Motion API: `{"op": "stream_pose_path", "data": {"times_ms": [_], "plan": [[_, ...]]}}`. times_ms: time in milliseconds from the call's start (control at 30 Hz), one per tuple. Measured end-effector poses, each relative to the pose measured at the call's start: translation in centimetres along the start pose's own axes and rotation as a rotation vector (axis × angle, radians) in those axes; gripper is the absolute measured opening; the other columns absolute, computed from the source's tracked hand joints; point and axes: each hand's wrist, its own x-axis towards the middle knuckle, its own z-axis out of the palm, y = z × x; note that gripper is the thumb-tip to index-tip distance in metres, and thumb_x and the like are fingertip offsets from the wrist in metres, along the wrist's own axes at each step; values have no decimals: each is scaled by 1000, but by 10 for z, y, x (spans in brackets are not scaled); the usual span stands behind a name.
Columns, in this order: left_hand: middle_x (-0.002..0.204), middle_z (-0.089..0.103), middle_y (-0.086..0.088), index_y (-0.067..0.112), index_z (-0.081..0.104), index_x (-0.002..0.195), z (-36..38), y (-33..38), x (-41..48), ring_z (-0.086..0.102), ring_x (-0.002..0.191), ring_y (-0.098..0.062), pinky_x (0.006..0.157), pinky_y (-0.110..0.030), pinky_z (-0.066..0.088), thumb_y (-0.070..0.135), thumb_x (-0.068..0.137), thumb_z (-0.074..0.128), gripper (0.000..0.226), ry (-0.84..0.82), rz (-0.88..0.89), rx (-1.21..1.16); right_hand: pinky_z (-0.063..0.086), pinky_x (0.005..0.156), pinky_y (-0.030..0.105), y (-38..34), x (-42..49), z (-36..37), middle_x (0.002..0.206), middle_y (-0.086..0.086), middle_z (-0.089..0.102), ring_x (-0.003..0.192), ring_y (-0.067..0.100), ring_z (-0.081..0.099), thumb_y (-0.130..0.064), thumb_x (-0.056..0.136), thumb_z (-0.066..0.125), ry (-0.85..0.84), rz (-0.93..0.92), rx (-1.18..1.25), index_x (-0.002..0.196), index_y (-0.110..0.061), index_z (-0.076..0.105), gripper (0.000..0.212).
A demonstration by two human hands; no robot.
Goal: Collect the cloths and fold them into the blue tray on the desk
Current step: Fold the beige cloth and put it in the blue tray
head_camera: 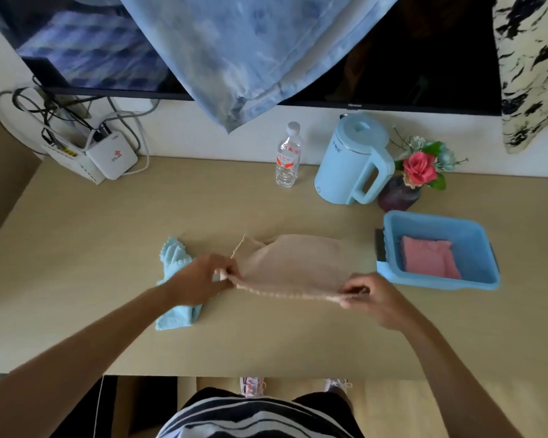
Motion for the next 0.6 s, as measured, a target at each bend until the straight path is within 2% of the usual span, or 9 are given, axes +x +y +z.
{"op": "stream_pose_path", "data": {"times_ms": [100, 200, 267, 333, 400, 467, 533, 600], "plan": [[88, 74, 7, 18, 74, 89, 42, -20, -11, 66, 85, -7, 83, -23, 51, 16, 90, 70, 5, -150, -30, 34, 48, 69, 28, 32, -9, 31, 76, -10, 71, 74, 6, 67, -21, 80, 75, -137, 122, -96, 86, -27, 77, 8], [86, 72, 10, 14, 74, 87, 72, -33, -16, 59, 79, 9, 79, -6, 42, 18, 91, 68, 8, -229, -37, 47, 48, 74, 15, 55, -16, 53, 82, -20, 67, 83, -3, 66, -22, 84, 74, -174, 226, -108, 103, -20, 77, 19], [85, 72, 8, 11, 75, 87, 82, -39, -12, 61, 79, 5, 79, -9, 43, 21, 92, 68, 13, -205, -52, 37, 48, 75, 15, 60, -16, 59, 86, -18, 70, 86, 1, 68, -17, 84, 71, -170, 241, -108, 103, -19, 77, 20], [89, 74, 3, 11, 75, 90, 87, -43, -5, 66, 85, -8, 83, -21, 49, 24, 93, 67, 15, -160, -88, 15, 46, 73, 14, 62, -11, 60, 89, -15, 71, 87, 4, 68, -11, 81, 69, -126, 251, -98, 100, -19, 77, 22], [90, 74, 0, 10, 75, 93, 87, -46, 6, 67, 85, -14, 84, -28, 52, 22, 93, 68, 14, -97, -133, -14, 46, 74, 19, 63, -3, 59, 89, -10, 72, 86, 7, 67, -7, 80, 67, -53, 254, -85, 96, -20, 76, 22], [85, 72, 2, 10, 74, 91, 86, -49, 17, 66, 79, -11, 77, -26, 50, 23, 92, 69, 14, -32, -184, -10, 47, 75, 23, 64, 6, 56, 90, -6, 73, 86, 11, 67, -5, 80, 67, 20, 258, -78, 96, -17, 75, 22], [79, 67, 6, 12, 72, 89, 87, -51, 28, 60, 72, -4, 69, -21, 43, 22, 92, 68, 12, 27, -212, 4, 46, 74, 20, 63, 16, 53, 93, -6, 73, 87, 11, 67, -3, 82, 66, 62, 257, -76, 100, -15, 75, 24], [79, 68, 4, 11, 73, 88, 88, -53, 39, 60, 71, -8, 67, -22, 42, 20, 92, 68, 11, 79, -229, -5, 44, 72, 16, 62, 27, 51, 93, -7, 72, 88, 10, 66, -2, 83, 65, 95, 254, -88, 101, -16, 75, 25]]}}
